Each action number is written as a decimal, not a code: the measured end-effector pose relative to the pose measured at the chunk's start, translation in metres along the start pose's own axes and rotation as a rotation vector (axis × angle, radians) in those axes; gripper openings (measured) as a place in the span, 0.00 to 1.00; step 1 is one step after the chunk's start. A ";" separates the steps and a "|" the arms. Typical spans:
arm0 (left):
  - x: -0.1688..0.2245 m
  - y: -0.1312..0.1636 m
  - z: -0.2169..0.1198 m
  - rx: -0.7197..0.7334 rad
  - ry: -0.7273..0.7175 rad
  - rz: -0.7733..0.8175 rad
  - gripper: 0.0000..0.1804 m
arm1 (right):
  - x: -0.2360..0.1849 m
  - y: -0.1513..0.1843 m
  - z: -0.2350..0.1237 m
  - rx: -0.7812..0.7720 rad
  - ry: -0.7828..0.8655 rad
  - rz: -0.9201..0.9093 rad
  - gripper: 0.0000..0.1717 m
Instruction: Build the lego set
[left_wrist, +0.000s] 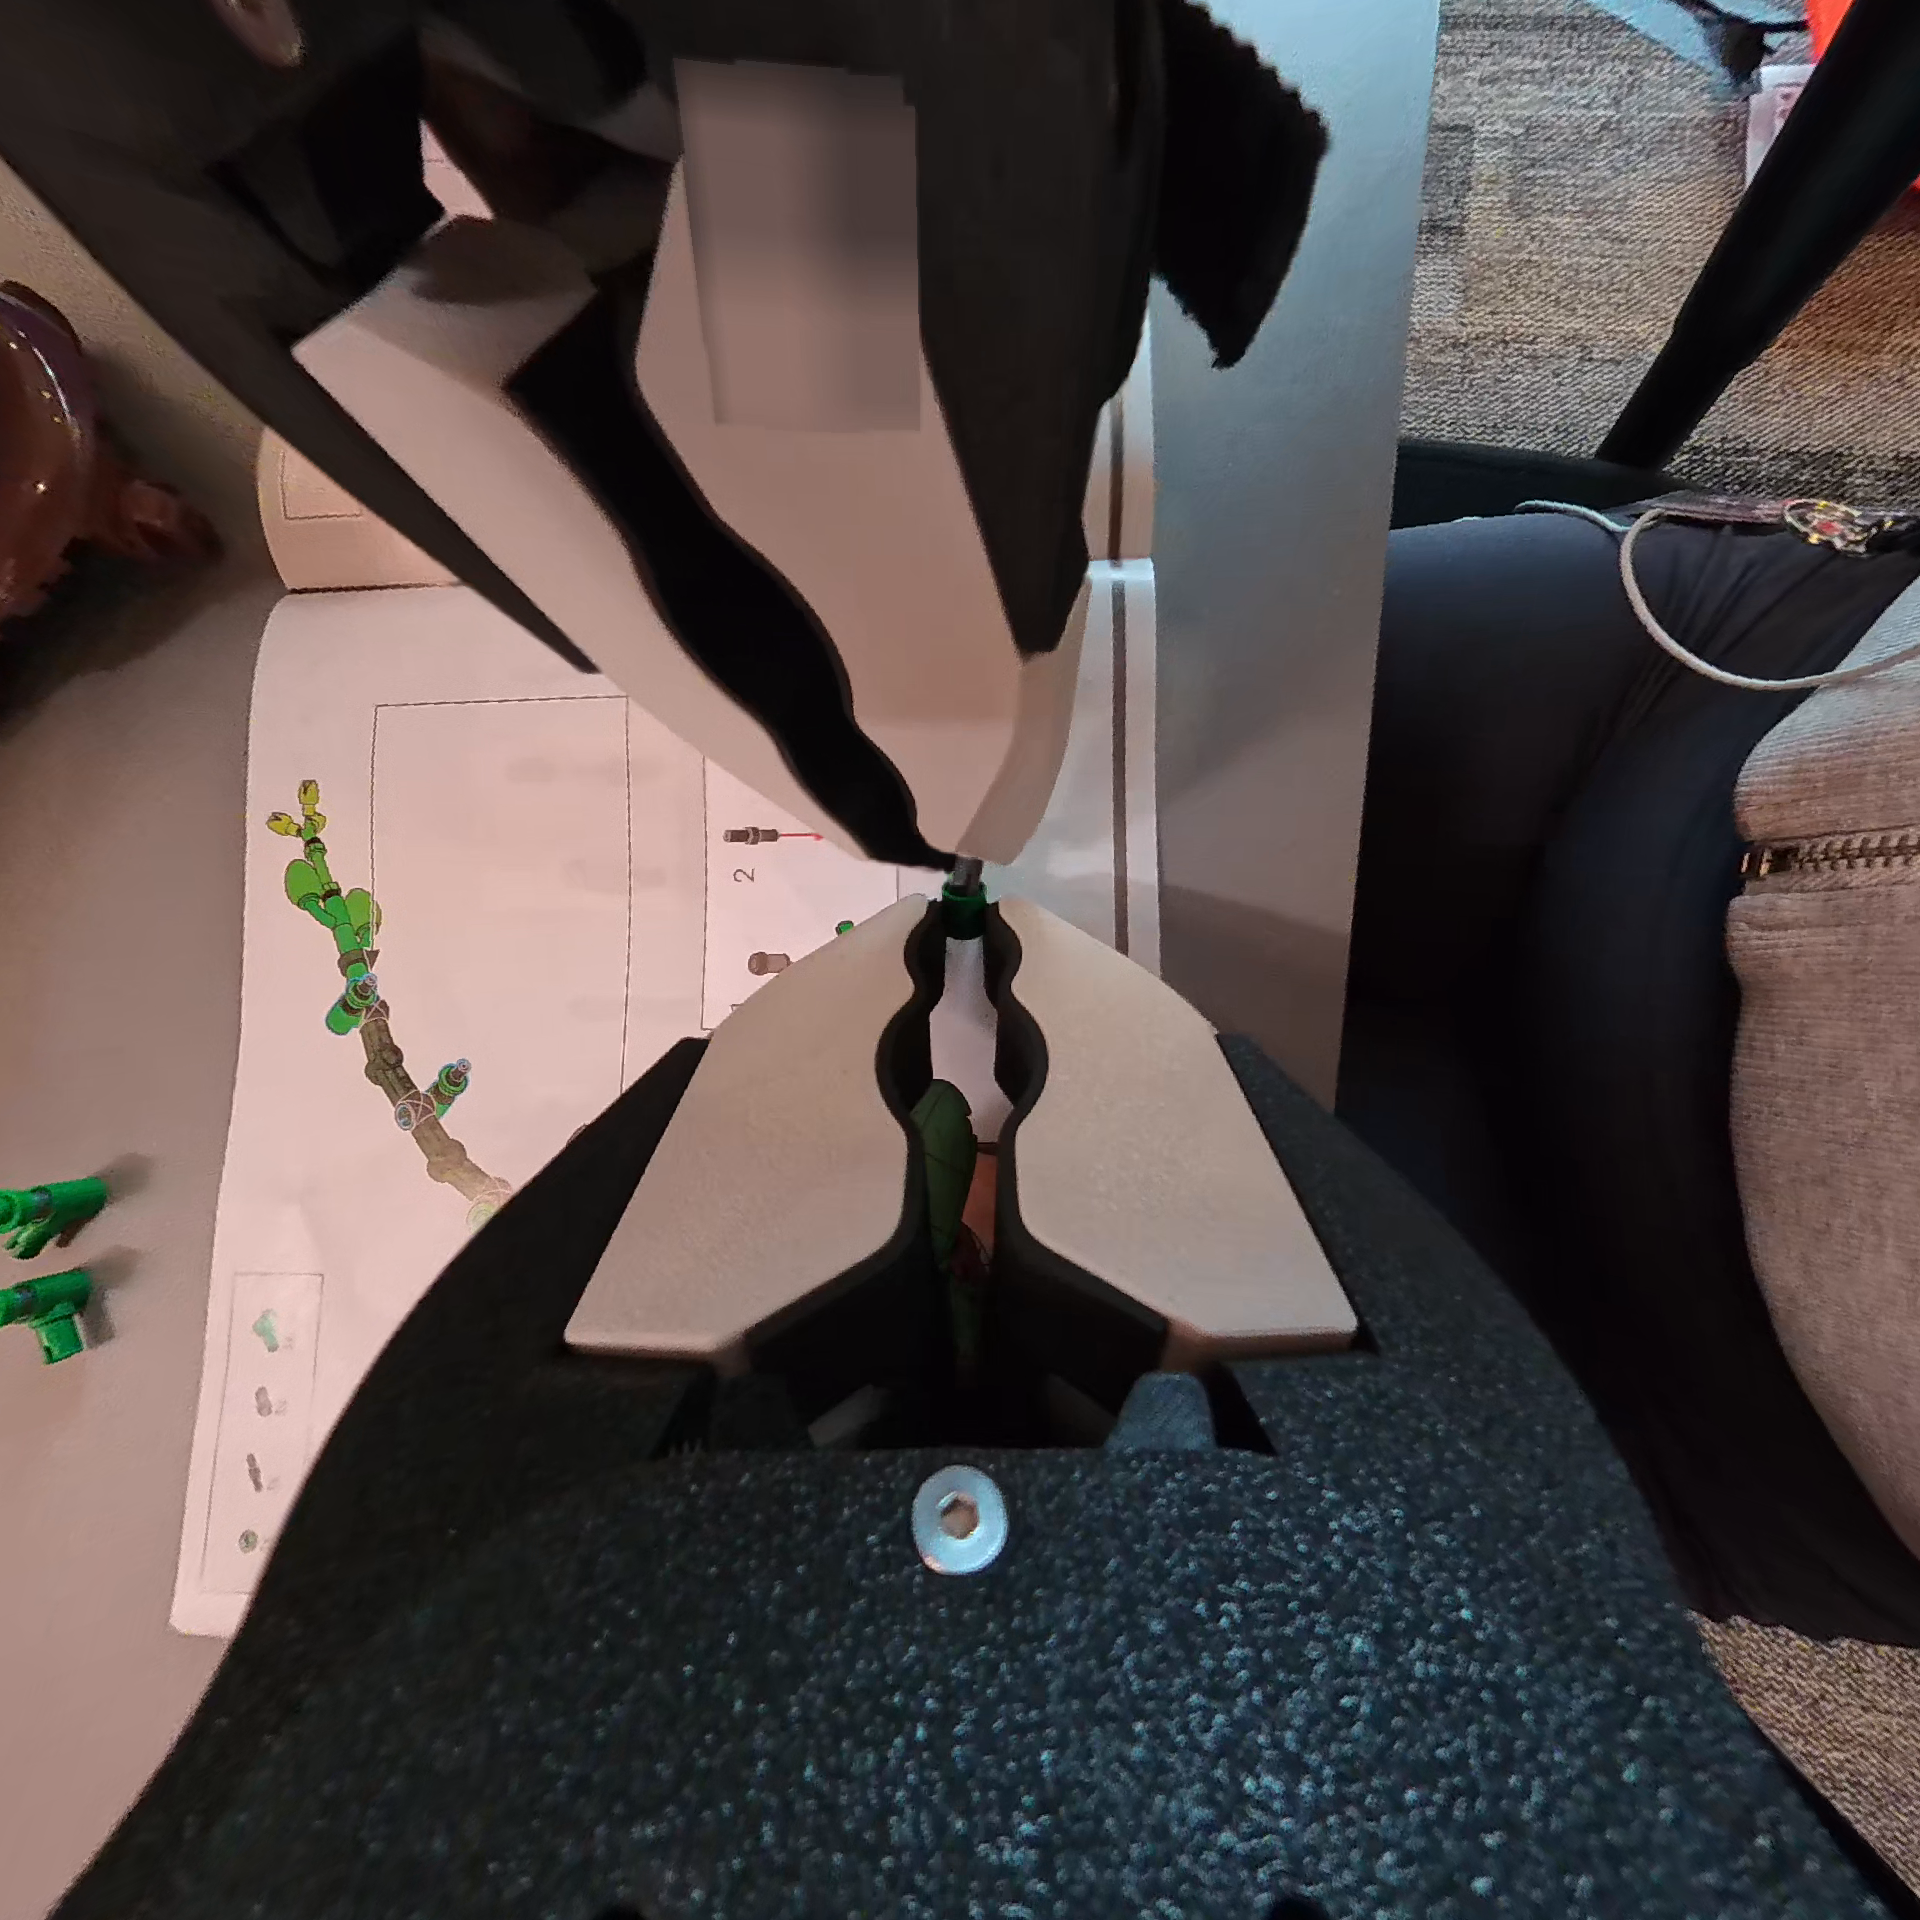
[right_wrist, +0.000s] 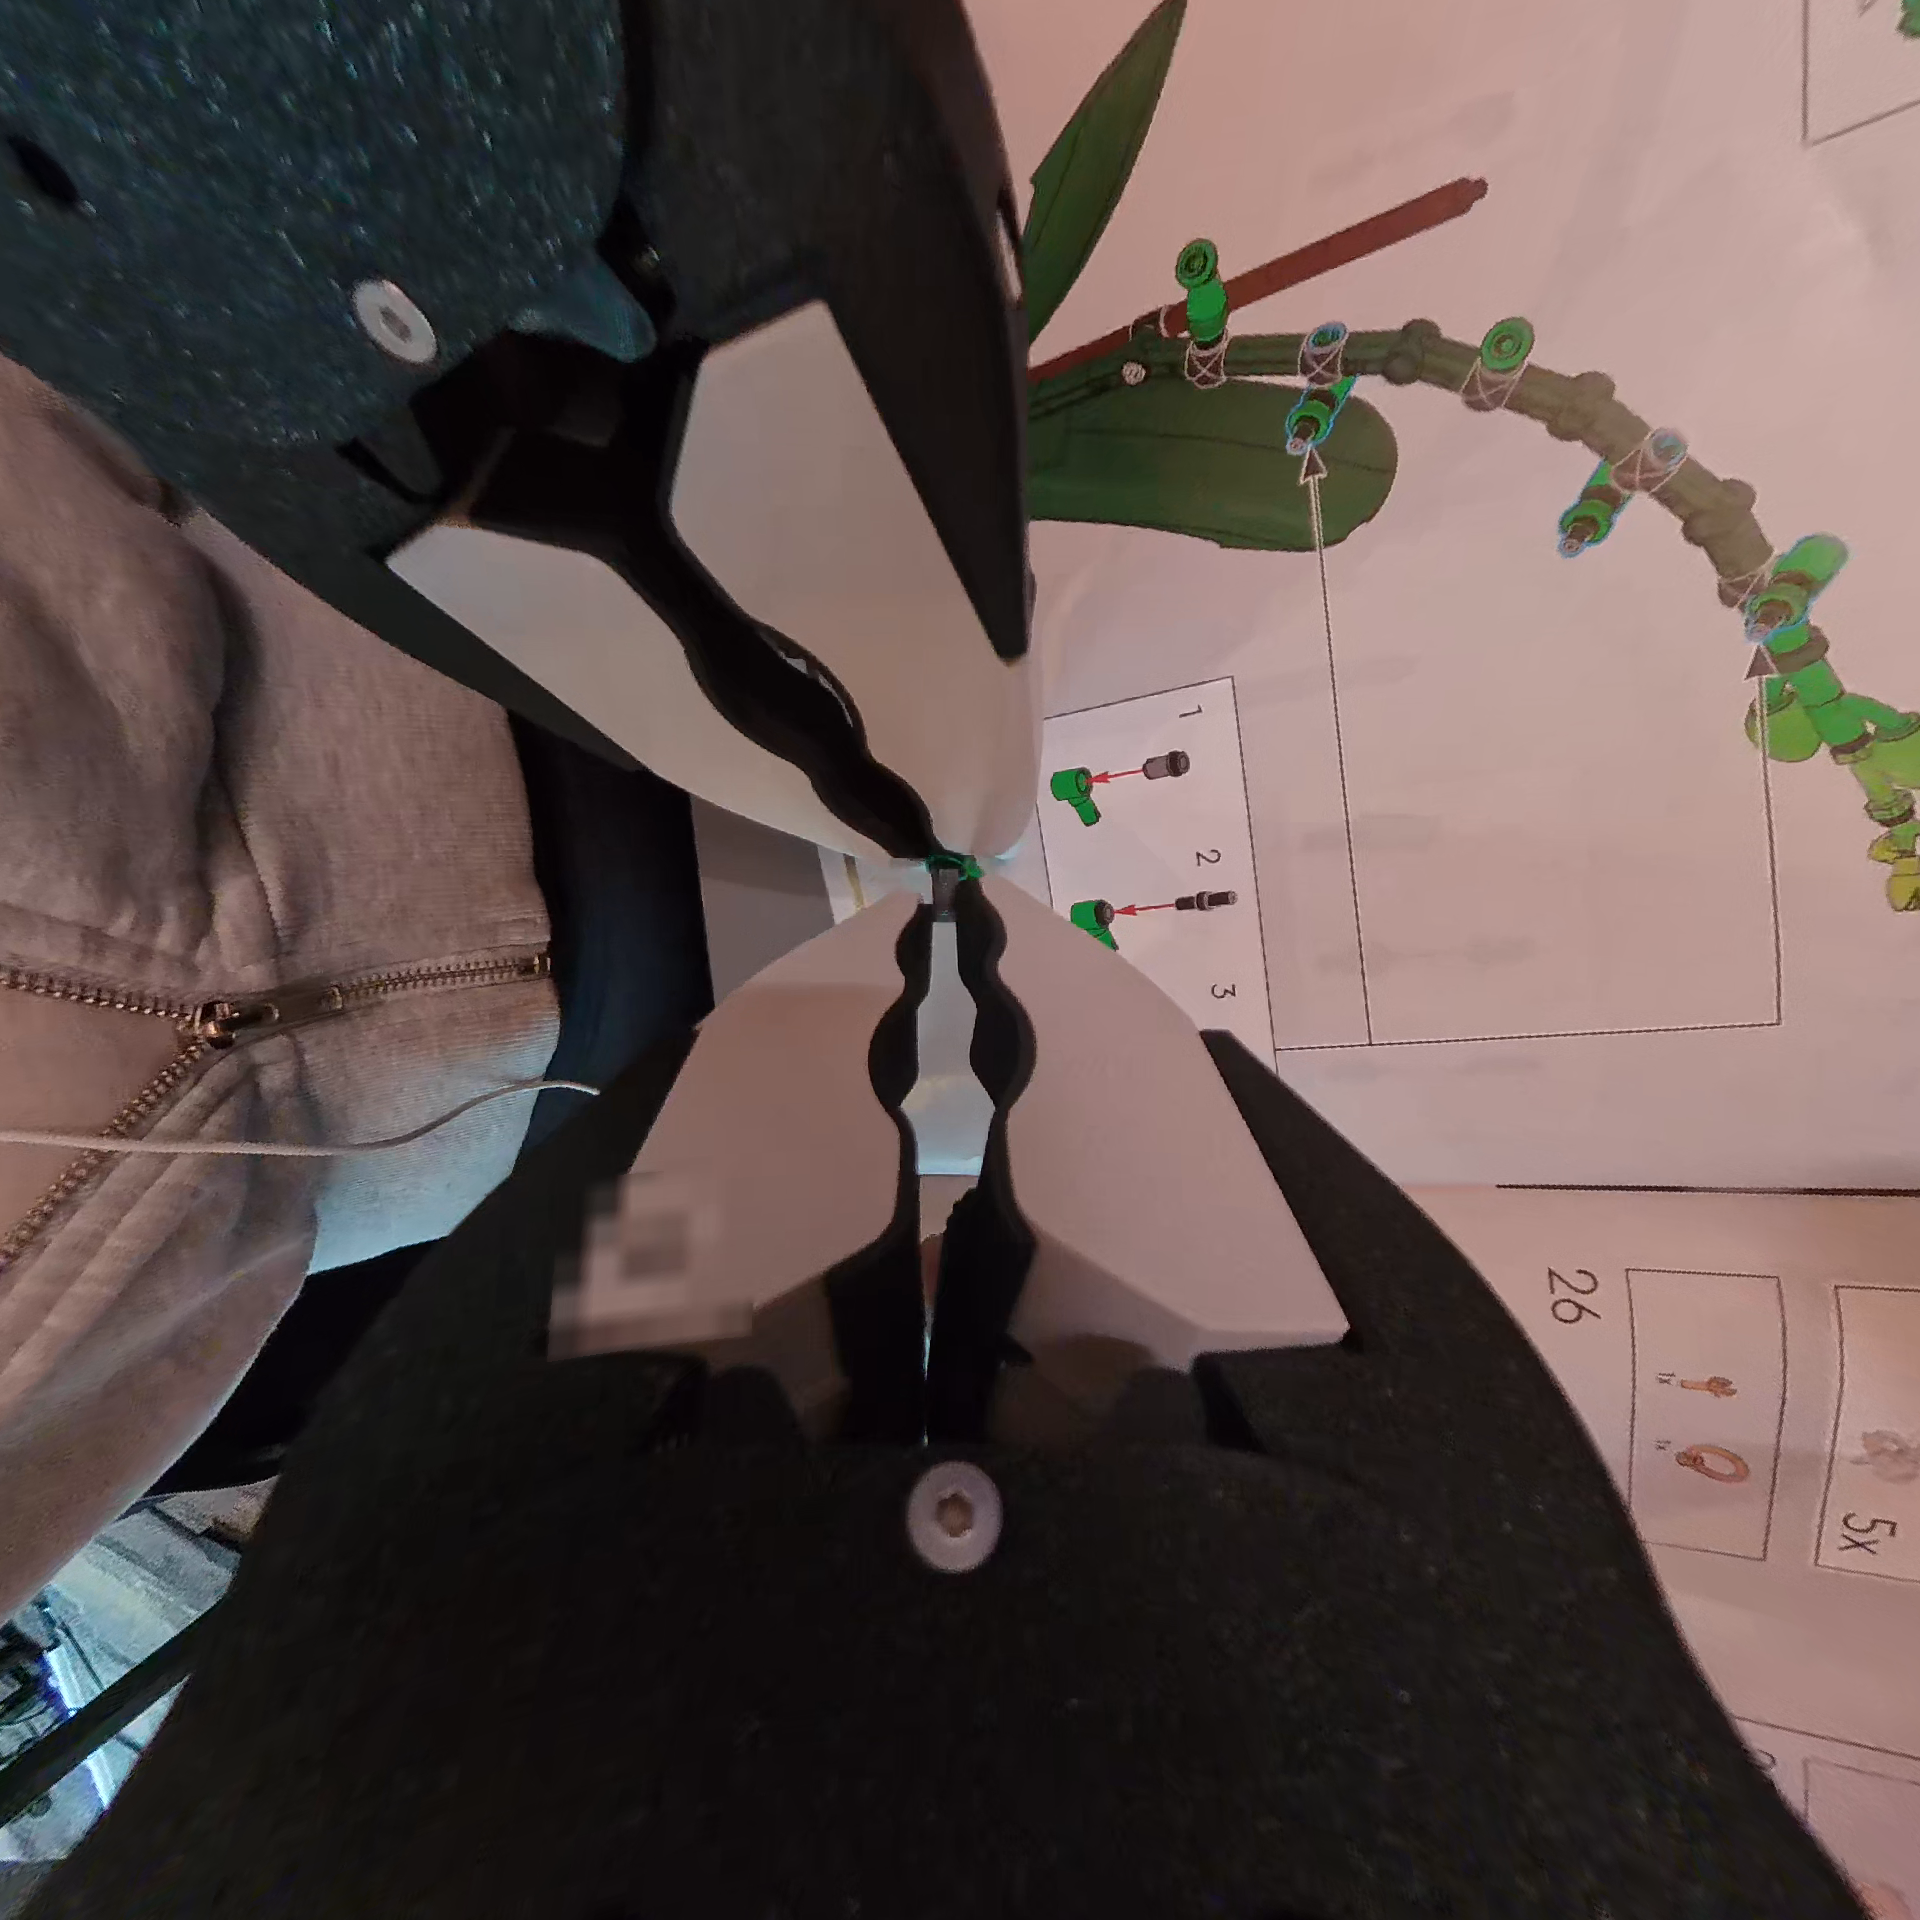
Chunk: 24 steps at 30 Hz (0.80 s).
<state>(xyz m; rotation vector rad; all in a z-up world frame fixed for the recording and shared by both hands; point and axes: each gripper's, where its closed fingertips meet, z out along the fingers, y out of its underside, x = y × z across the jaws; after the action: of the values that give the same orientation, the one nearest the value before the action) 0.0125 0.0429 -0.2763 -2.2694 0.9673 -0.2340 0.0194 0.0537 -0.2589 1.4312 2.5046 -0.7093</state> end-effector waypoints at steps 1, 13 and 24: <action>0.000 0.000 0.000 0.001 0.001 -0.001 0.04 | 0.000 0.000 0.000 0.008 -0.003 0.003 0.02; 0.000 0.000 0.000 -0.013 -0.020 0.028 0.04 | 0.000 -0.002 -0.001 -0.010 -0.007 0.006 0.02; 0.000 0.000 0.000 -0.012 -0.015 0.024 0.04 | -0.001 0.000 -0.001 0.013 -0.018 0.026 0.02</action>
<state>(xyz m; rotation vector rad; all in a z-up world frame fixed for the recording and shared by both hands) 0.0125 0.0428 -0.2762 -2.2656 0.9897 -0.2007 0.0205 0.0534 -0.2574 1.4519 2.4678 -0.7324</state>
